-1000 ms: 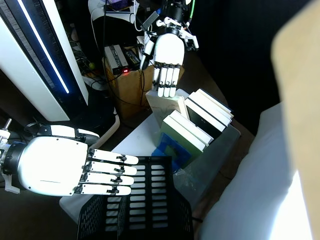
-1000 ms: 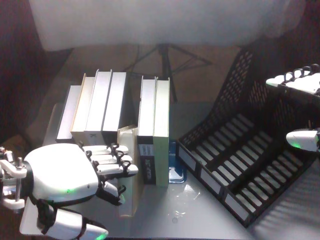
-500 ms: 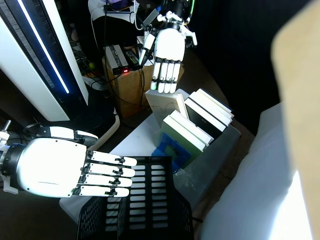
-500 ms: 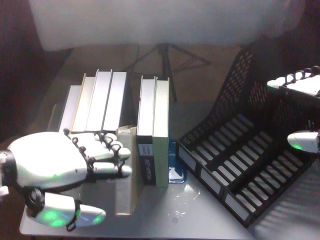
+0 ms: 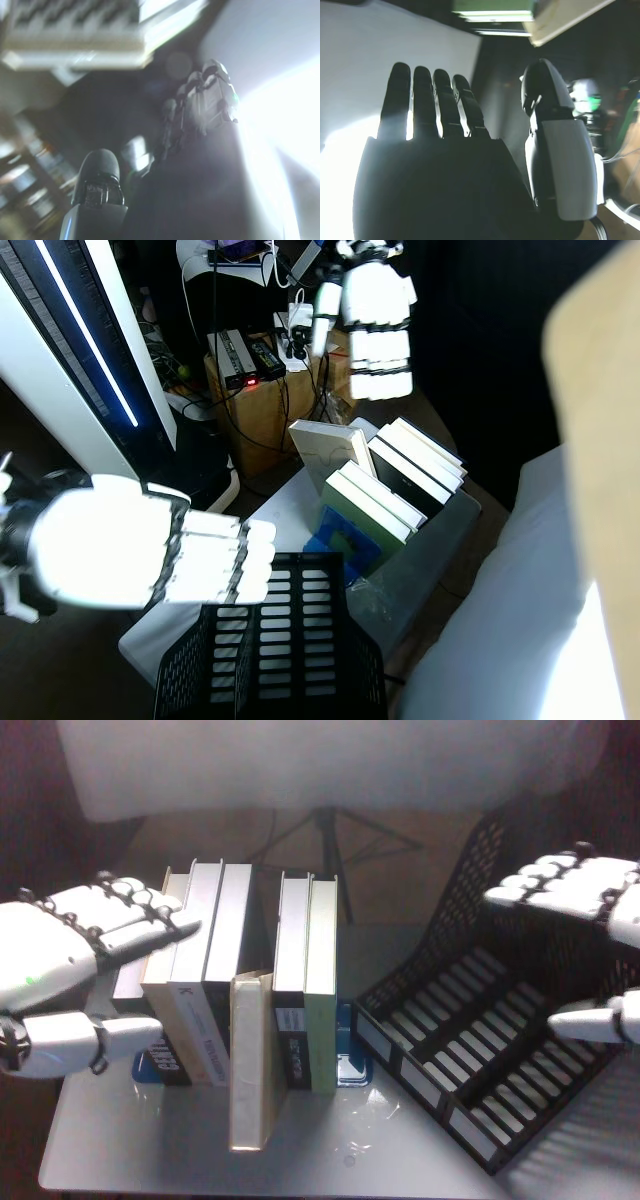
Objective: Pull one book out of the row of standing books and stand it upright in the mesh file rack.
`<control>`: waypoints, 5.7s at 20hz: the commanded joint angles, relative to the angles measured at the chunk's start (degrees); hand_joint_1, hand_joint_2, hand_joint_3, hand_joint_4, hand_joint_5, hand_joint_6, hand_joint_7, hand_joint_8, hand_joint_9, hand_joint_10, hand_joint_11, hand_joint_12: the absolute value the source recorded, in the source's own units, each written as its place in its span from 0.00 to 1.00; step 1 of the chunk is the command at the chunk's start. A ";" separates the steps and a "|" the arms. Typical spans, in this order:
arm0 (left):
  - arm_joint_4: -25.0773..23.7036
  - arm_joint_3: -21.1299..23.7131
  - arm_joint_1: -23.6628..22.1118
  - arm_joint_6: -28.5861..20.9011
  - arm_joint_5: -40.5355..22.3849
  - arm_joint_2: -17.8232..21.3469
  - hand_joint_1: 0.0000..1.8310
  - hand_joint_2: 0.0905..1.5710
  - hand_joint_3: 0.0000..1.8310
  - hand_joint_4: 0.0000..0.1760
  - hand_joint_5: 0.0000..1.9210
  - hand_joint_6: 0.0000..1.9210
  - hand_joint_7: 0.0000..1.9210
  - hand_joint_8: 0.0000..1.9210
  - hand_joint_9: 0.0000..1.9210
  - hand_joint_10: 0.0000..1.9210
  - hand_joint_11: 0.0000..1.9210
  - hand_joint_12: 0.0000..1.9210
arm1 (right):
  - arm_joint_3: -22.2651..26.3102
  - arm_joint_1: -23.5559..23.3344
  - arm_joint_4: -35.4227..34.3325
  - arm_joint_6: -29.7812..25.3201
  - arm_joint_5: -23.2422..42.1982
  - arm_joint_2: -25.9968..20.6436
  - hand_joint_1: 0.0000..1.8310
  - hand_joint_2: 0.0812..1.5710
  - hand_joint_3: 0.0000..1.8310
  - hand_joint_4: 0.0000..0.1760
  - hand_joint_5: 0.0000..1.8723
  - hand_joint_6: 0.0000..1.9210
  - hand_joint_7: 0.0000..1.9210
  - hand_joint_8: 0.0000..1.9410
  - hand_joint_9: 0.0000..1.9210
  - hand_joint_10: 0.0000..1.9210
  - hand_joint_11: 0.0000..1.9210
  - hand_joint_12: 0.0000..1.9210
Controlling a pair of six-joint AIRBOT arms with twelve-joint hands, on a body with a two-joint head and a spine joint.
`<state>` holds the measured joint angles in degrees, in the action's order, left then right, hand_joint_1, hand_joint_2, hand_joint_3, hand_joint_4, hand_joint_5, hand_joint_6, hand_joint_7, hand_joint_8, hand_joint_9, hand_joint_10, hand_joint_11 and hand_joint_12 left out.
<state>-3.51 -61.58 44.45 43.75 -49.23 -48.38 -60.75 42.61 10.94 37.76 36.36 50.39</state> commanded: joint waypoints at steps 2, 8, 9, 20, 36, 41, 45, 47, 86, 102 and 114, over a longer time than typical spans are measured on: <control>5.50 -1.61 0.54 0.79 -7.78 0.13 0.13 0.87 0.00 0.17 0.00 0.00 0.00 0.00 0.00 0.00 0.00 0.24 | -0.09 -3.76 3.93 -0.55 2.23 1.00 0.29 0.73 0.00 0.00 0.00 0.00 0.00 0.00 0.00 0.00 0.00 0.00; 13.72 -5.21 1.14 2.16 -7.92 -0.94 0.15 0.86 0.00 0.19 0.00 0.00 0.00 0.00 0.00 0.00 0.00 0.40 | -2.99 -14.72 25.74 -9.61 -7.64 7.69 0.30 0.71 0.00 0.00 0.00 0.00 0.00 0.00 0.00 0.00 0.00 0.00; 14.65 -5.69 1.12 2.51 -7.32 -0.96 0.17 0.86 0.00 0.18 0.00 0.00 0.01 0.00 0.01 0.00 0.00 0.42 | -3.41 -16.71 29.82 -11.53 -8.98 8.25 0.30 0.69 0.00 0.00 0.00 0.00 0.00 0.00 0.00 0.00 0.00 0.00; 23.02 -8.91 5.53 2.61 -6.21 -1.95 0.23 0.84 0.00 0.10 0.04 0.00 0.02 0.00 0.01 0.00 0.00 0.41 | -7.88 -24.16 55.19 -24.38 -12.76 20.19 0.34 0.65 0.00 0.00 0.00 0.00 0.00 0.00 0.00 0.00 0.00 0.00; 24.84 -9.93 7.23 2.47 -5.46 -1.16 0.30 0.89 0.00 0.00 0.04 0.00 0.02 0.00 0.00 0.00 0.00 0.51 | -14.73 -24.16 61.40 -23.61 -15.97 32.96 0.35 0.61 0.00 0.00 0.00 0.00 0.00 0.00 0.00 0.00 0.00 0.00; 25.45 -9.73 8.01 2.47 -5.71 -0.62 0.31 0.88 0.00 0.00 0.04 0.00 0.03 0.00 0.00 0.00 0.00 0.39 | -14.65 -24.09 63.46 -22.90 -17.67 35.47 0.42 0.58 0.00 0.00 0.00 0.00 0.00 0.00 0.00 0.00 0.00 0.00; 25.99 -9.41 8.59 2.47 -6.33 -0.15 0.28 0.88 0.00 0.00 0.04 0.00 0.03 0.00 0.01 0.00 0.00 0.41 | -14.39 -23.96 65.70 -21.86 -19.38 37.62 0.42 0.43 0.00 0.00 0.00 0.00 0.00 0.00 0.00 0.00 0.00 0.00; 26.52 -9.35 9.06 2.43 -6.83 -0.05 0.28 0.88 0.00 0.00 0.04 0.00 0.03 0.00 0.01 0.00 0.00 0.41 | -14.52 -23.81 66.12 -21.03 -20.13 38.51 0.35 0.57 0.03 0.19 0.02 0.01 0.02 0.01 0.00 0.00 0.00 0.00; 28.63 -8.73 11.68 0.67 -9.92 0.55 0.27 0.87 0.00 0.02 0.03 0.00 0.02 0.00 0.00 0.00 0.00 0.36 | -14.67 -21.74 70.51 -22.45 -21.77 41.92 0.68 0.67 0.00 0.00 0.32 0.05 0.15 0.01 0.01 0.00 0.00 0.00; 28.56 -9.13 12.02 0.06 -9.87 0.06 0.28 0.88 0.00 0.00 0.04 0.00 0.02 0.00 0.00 0.00 0.00 0.18 | -18.58 -18.87 71.06 -21.94 -25.83 45.57 0.52 0.74 0.13 0.00 0.24 0.03 0.12 0.02 0.00 0.00 0.00 0.00; 27.81 -10.25 11.62 -0.87 -8.83 -0.83 0.27 0.87 0.00 0.05 0.04 0.00 0.03 0.00 0.00 0.00 0.00 0.33 | -17.72 -18.51 71.55 -23.33 -25.62 44.10 0.68 0.59 0.00 0.22 0.24 0.00 0.15 0.00 0.10 0.03 0.00 0.00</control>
<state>23.00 -71.37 56.47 43.18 -52.84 -49.52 -78.54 24.34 83.00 14.37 8.75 94.74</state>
